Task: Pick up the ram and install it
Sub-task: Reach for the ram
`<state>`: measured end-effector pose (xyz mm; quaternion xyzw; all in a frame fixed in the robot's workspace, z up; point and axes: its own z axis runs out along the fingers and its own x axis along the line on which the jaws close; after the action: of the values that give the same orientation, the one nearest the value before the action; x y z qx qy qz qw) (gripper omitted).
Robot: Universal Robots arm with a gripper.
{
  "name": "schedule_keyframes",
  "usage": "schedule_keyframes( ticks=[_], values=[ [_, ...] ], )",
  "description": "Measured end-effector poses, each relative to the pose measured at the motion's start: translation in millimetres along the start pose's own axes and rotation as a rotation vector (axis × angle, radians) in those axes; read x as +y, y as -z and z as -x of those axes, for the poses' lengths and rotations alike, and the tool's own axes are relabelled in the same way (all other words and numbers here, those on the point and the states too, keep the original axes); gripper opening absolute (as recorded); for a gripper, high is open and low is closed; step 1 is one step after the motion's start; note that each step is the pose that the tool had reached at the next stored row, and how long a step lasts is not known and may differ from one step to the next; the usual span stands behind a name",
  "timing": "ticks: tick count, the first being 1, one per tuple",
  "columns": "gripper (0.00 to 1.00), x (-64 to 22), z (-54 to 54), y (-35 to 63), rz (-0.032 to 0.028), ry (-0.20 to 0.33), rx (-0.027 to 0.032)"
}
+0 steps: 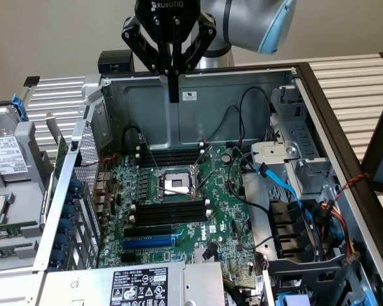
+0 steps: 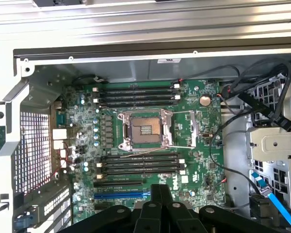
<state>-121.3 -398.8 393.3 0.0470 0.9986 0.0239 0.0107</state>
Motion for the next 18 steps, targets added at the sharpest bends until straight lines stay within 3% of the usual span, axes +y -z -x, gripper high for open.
schedule_keyframes(
  ticks=[4, 18],
  values=[
    [0.11, -0.9, -10.5, 2.5, 0.0002, 0.0, -0.0005],
    [0.11, -9.9, -73.5, 4.1, 0.0002, 0.0, -0.0006]
  ],
)
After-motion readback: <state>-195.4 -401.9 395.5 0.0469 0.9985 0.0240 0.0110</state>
